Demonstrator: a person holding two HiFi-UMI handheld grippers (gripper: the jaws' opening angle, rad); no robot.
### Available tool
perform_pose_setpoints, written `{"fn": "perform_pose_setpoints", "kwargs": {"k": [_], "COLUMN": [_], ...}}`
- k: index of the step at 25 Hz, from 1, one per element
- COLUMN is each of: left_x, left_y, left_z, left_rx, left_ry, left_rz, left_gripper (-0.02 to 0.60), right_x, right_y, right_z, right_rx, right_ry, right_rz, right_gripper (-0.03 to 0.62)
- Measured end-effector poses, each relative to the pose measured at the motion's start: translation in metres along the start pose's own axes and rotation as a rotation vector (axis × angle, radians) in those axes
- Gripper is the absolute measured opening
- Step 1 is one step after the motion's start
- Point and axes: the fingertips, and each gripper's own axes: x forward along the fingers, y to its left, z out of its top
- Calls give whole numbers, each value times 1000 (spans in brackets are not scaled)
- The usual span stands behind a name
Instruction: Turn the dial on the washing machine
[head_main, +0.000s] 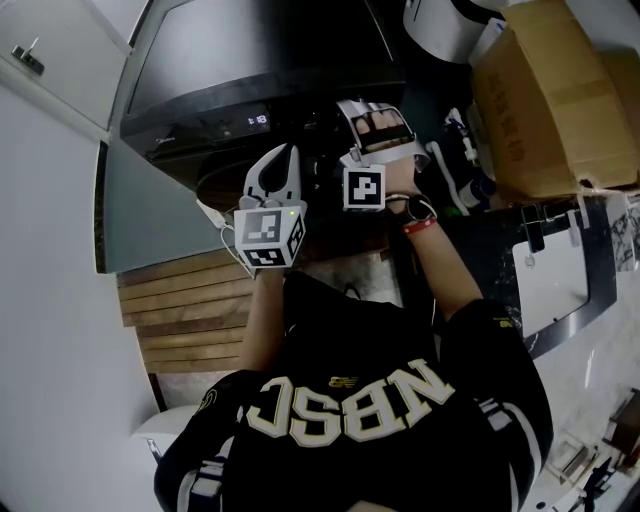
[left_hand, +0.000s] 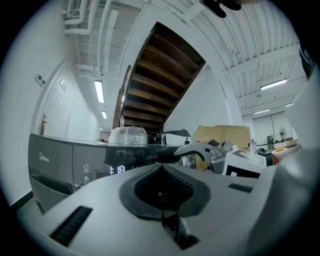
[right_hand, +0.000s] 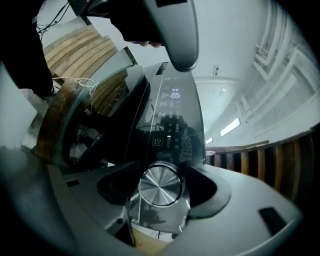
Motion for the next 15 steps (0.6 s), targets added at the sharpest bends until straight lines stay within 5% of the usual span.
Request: {"fn": "perform_pose_setpoints", "kwargs": {"k": [15], "left_x": [-11], "left_y": [9], "left_z": [-2], "left_rx": [-8], "left_ry": [-5], "left_rz": [20], "left_gripper": [15], "right_x": [1], "right_y": [6], "right_z": [-6], "right_rx": [14], "right_ry": [21], "right_rz": [-33], "right_gripper": [267]}}
